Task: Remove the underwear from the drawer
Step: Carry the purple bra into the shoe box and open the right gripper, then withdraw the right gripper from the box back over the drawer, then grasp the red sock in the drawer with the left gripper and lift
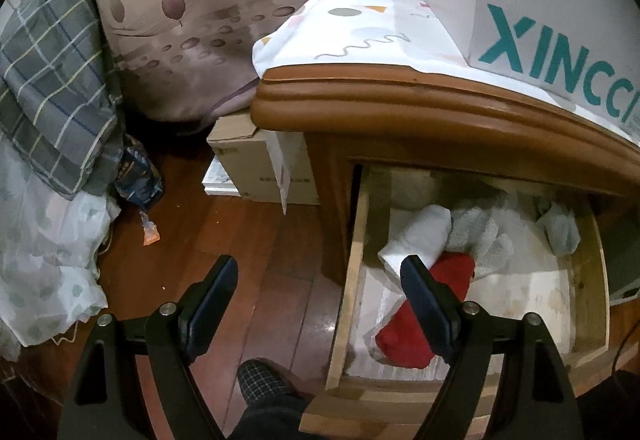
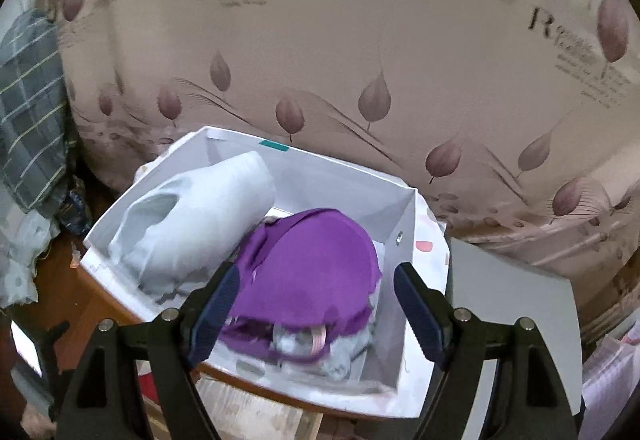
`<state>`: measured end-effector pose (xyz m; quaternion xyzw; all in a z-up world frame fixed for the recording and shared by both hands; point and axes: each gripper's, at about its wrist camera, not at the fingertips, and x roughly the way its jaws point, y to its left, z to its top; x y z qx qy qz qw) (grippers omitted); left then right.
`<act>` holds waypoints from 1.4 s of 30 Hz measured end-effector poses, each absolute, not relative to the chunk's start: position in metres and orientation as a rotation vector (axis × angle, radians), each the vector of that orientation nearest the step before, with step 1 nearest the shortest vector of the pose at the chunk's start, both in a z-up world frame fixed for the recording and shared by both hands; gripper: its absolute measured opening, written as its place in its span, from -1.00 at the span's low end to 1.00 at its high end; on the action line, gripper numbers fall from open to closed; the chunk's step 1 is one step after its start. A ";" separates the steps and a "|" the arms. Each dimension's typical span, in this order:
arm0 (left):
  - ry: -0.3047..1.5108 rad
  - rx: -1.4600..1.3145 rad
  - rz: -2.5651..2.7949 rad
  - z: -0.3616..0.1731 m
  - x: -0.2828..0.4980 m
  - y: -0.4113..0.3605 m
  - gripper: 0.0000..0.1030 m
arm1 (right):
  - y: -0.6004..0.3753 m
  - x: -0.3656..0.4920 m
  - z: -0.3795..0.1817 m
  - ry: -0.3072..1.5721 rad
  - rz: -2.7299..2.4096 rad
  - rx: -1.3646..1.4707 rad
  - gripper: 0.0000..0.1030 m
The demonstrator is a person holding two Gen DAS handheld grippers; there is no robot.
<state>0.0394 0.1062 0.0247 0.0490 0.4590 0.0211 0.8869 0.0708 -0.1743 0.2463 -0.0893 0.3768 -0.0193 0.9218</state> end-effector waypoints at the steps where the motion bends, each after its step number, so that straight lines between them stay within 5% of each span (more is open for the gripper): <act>1: 0.955 0.093 0.034 0.025 0.039 0.106 0.58 | -0.175 0.062 0.247 0.757 -0.040 -0.184 0.58; 21: 0.983 0.170 -0.043 0.010 0.037 0.082 0.58 | -0.205 -0.044 0.074 0.798 -0.104 -0.121 0.58; 42: 1.241 0.384 -0.310 -0.053 0.039 0.006 0.58 | -0.241 -0.050 0.040 0.794 -0.120 0.115 0.58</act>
